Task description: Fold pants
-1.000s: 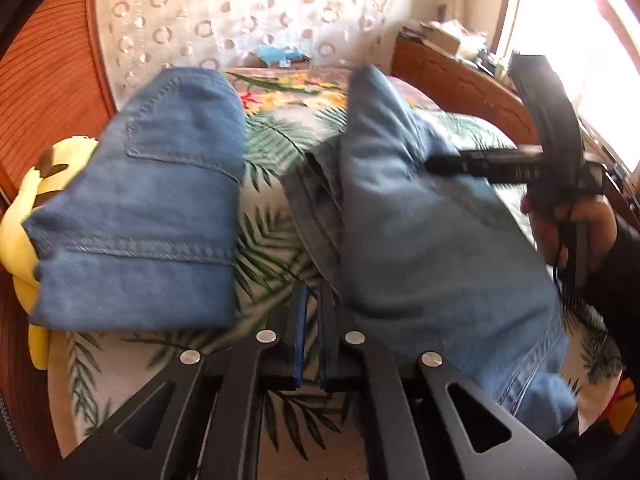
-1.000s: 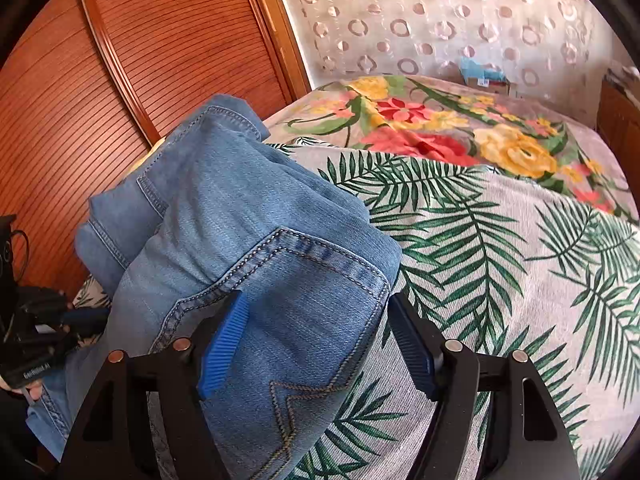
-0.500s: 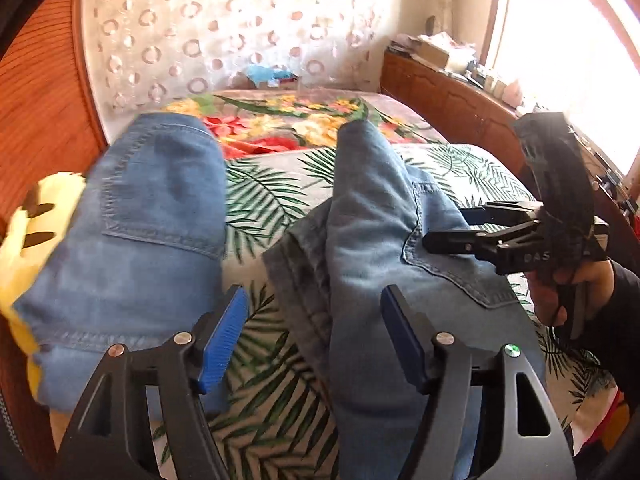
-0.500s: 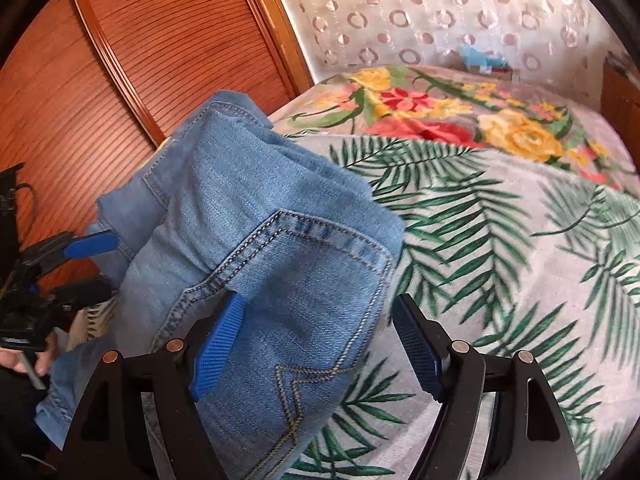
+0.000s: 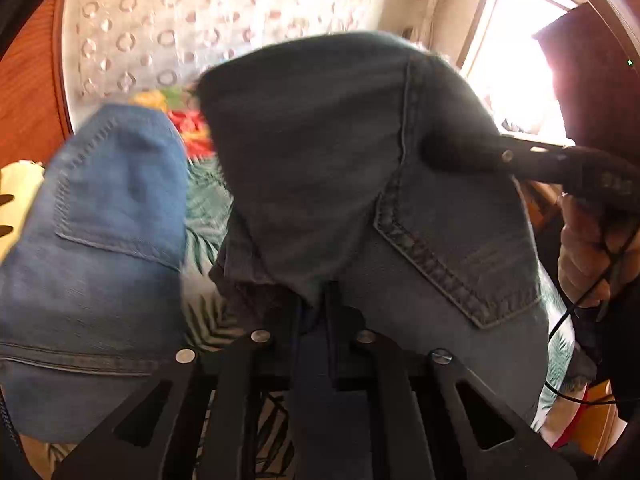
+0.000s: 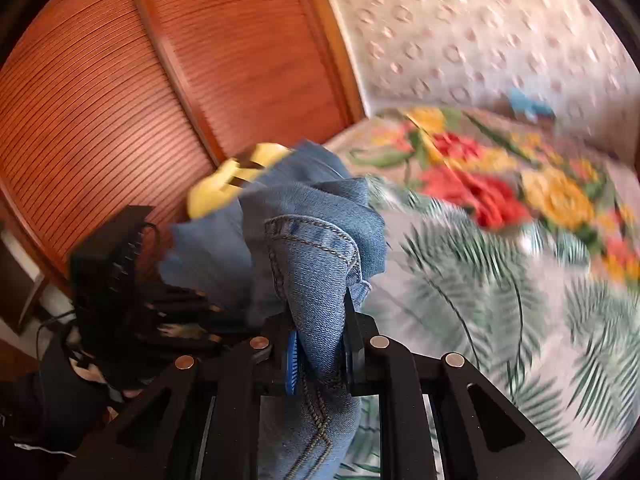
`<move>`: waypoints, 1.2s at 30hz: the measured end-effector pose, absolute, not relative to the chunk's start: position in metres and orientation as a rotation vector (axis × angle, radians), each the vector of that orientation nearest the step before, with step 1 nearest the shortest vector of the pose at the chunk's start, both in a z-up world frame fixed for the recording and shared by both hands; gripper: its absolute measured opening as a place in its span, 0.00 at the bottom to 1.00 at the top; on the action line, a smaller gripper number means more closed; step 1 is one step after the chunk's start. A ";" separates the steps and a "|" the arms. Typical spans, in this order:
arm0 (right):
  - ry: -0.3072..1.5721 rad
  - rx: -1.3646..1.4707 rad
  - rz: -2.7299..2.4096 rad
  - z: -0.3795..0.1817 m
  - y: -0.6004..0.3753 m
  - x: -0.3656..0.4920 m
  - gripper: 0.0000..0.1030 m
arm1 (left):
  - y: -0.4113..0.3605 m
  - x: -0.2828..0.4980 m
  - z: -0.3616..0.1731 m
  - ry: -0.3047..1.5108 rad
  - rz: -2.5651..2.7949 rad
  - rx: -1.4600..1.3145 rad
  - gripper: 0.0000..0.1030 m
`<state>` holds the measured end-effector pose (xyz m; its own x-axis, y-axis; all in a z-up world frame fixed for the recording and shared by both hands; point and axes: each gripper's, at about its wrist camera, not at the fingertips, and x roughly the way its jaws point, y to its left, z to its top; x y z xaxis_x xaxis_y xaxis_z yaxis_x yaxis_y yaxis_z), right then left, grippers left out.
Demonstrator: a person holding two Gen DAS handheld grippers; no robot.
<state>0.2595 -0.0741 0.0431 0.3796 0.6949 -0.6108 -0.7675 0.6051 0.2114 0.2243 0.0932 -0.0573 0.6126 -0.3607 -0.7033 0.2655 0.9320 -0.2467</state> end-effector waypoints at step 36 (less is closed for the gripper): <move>0.711 -0.117 0.764 -0.003 0.075 0.337 0.50 | 0.250 0.269 0.000 0.729 0.034 -0.098 0.10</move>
<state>0.3375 0.0747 -0.0029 0.5035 0.5932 -0.6282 -0.6687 0.7280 0.1514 0.2687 0.2496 -0.0002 0.7458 -0.0031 -0.6662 -0.0653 0.9948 -0.0778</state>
